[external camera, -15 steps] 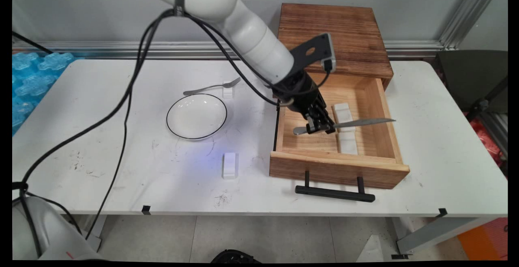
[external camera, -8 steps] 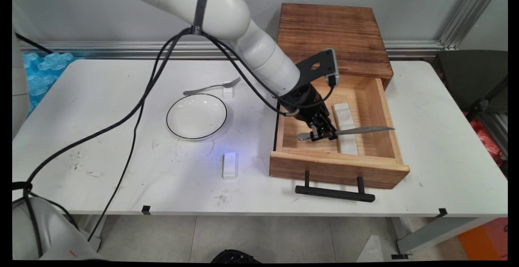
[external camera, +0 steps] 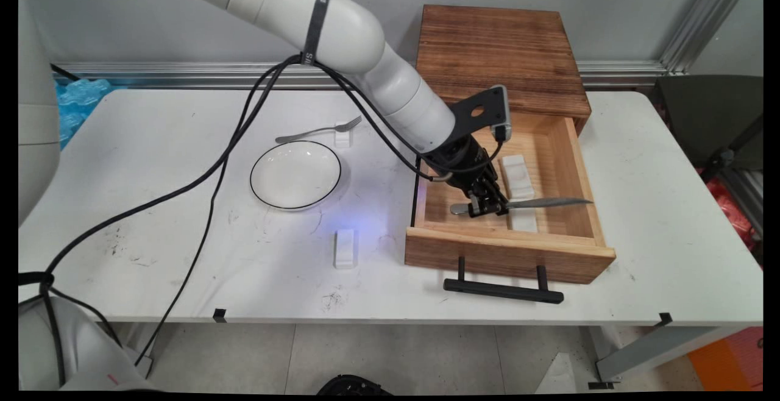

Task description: Place the picked object into the drawer

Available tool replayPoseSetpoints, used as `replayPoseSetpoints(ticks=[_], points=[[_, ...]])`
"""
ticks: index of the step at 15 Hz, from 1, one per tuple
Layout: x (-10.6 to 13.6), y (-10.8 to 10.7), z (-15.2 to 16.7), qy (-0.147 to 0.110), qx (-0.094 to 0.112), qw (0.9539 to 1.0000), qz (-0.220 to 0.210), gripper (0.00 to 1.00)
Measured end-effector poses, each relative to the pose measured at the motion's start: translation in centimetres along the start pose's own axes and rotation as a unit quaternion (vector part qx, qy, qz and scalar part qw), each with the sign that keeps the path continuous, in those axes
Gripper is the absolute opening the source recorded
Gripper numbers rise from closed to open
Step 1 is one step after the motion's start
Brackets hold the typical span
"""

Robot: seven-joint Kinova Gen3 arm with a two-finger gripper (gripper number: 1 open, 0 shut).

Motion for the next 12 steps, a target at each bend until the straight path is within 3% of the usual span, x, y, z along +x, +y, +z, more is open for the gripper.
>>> replayPoseSetpoints(ticks=[12], points=[[-1.2,-0.6,2.3,-0.018,-0.008,0.9997,-0.016,0.00]])
